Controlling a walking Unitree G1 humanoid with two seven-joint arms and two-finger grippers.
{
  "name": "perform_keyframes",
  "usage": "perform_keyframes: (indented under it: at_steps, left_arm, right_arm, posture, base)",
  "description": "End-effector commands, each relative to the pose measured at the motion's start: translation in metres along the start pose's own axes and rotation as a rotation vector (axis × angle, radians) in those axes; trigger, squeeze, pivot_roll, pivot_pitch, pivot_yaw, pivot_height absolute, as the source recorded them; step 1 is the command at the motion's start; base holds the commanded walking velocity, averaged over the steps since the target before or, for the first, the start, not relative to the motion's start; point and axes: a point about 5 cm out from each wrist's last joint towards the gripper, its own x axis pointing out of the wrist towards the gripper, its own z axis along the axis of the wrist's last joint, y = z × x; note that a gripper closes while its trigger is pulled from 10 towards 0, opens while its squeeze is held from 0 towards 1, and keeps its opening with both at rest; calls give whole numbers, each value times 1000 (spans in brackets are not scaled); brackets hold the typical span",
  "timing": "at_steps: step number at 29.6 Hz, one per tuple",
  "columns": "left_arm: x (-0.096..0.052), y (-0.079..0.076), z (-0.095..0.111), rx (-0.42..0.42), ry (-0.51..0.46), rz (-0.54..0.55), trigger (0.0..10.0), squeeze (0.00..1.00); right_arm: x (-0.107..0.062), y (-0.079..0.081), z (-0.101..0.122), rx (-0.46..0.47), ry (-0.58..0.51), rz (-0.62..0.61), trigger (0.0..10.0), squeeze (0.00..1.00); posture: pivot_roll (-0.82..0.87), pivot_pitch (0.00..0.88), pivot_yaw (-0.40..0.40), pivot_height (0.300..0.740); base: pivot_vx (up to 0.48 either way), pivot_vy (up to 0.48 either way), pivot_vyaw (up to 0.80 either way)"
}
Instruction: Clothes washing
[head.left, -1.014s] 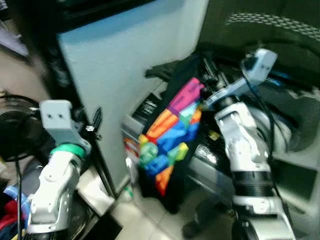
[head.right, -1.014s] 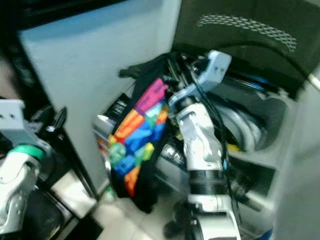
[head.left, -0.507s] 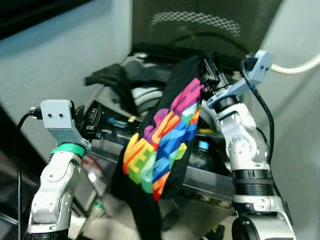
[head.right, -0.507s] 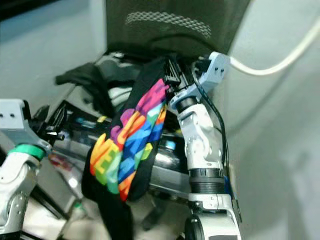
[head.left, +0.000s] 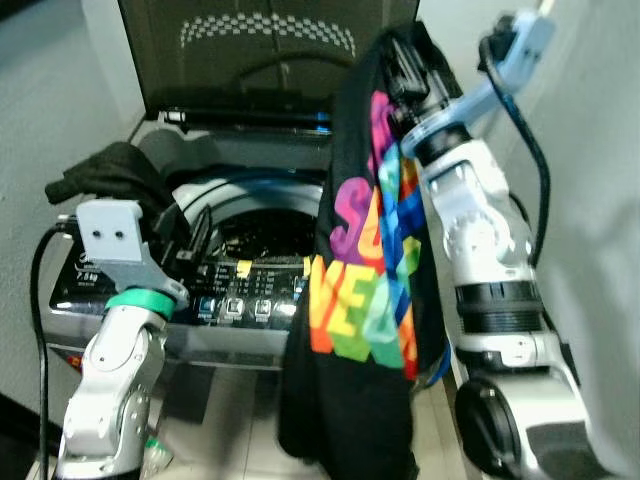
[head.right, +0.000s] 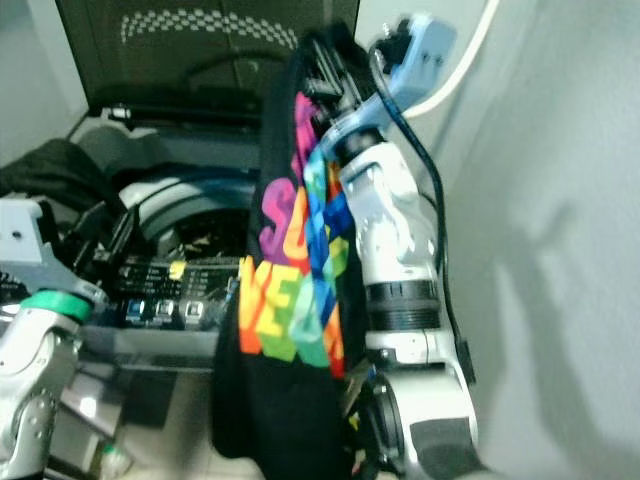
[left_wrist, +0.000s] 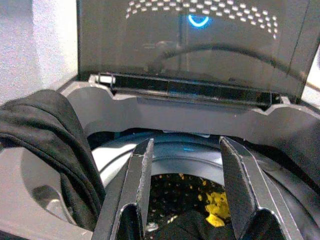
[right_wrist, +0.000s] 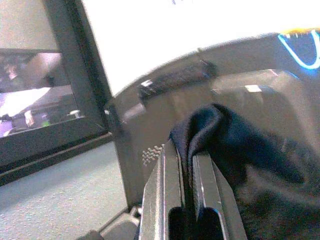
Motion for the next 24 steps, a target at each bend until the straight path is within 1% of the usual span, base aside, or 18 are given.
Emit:
perform_keyframes:
  at_steps: [1, 2, 3, 4, 6, 7, 8, 10, 12, 13, 14, 17, 18, 19, 20, 21, 23, 24]
  left_arm:
    - [-4, 2, 1, 7, -10, 7, 10000, 0]
    - [-5, 3, 1, 1, -17, 16, 10000, 0]
    - [-6, 3, 1, -2, -18, 23, 10000, 0]
    - [-6, 3, 1, -2, -18, 23, 10000, 0]
    - [-6, 2, 1, 4, -19, 23, 10000, 0]
    - [-6, 2, 1, 4, -19, 23, 10000, 0]
    - [-6, 1, 1, 9, -18, 18, 10000, 0]
    - [-6, 1, 1, 9, -18, 18, 10000, 0]
    - [-7, 1, 1, 15, -16, 14, 10000, 0]
    - [-7, 1, 1, 15, -16, 14, 10000, 0]
    - [-8, 2, 2, 19, -14, 15, 10000, 0]
    - [-8, 3, 1, 24, -12, 19, 10000, 0]
    - [-9, 3, 1, 28, -10, 21, 10000, 0]
    - [-9, 3, 1, 28, -10, 21, 10000, 0]
    - [-9, 3, 0, 30, -8, 20, 10000, 0]
    - [-8, 1, 0, 35, 1, 9, 10000, 0]
    - [-8, 1, 0, 35, 1, 9, 10000, 0]
    - [-8, -1, -1, 42, 12, -13, 10000, 0]
  right_arm:
    - [14, 11, 13, -22, -22, 53, 10000, 0]
    - [35, 22, 35, -26, -43, 90, 10000, 0]
    - [42, 26, 42, -17, -47, 97, 10000, 0]
    - [42, 26, 42, -17, -47, 97, 10000, 0]
    - [63, 30, 67, -18, -92, 62, 10000, 0]
    - [63, 30, 67, -18, -92, 62, 10000, 0]
    - [71, 31, 86, -19, -144, 44, 10000, 0]
    - [71, 31, 86, -19, -144, 44, 10000, 0]
    - [81, 34, 139, 1, -322, 16, 10000, 0]
    - [81, 34, 139, 1, -322, 16, 10000, 0]
    - [82, 35, 158, 9, -388, 8, 10000, 0]
    - [84, 35, 157, -5, -375, 9, 10000, 0]
    - [86, 34, 134, -41, -285, 20, 10000, 0]
    - [86, 34, 134, -41, -285, 20, 10000, 0]
    - [86, 31, 102, -108, -163, 28, 10000, 0]
    - [78, 24, 48, -227, 35, 30, 10000, 0]
    - [78, 24, 48, -227, 35, 30, 10000, 0]
    - [63, 16, 1, -334, 207, 38, 10000, 0]
  posture:
    - [157, 16, 12, 740]
    - [157, 16, 12, 740]
    - [157, 16, 12, 740]
    - [157, 16, 12, 740]
    - [154, 19, 9, 740]
    - [154, 19, 9, 740]
    - [154, 20, 6, 740]
    - [154, 20, 6, 740]
    - [160, 25, -1, 740]
    - [160, 25, -1, 740]
    - [160, 25, -1, 740]
    - [160, 25, -1, 740]
    - [157, 28, -10, 740]
    - [157, 28, -10, 740]
    - [162, 32, -6, 740]
    - [168, 35, -6, 740]
    - [168, 35, -6, 740]
    - [172, 39, -6, 740]
  base:
    - [0, 480, 0]
    - [0, 0, 0]
    - [0, 0, 0]
    - [0, 0, 0]
    - [0, 0, 0]
    - [0, 0, 0]
    - [0, 0, 0]
    - [0, 0, 0]
    - [0, 0, 0]
    - [0, 0, 0]
    - [0, 0, 0]
    - [0, 0, 0]
    - [0, 0, 0]
    - [0, 0, 0]
    - [0, 0, 0]
    - [0, 0, 0]
    - [0, 0, 0]
    - [0, 0, 0]
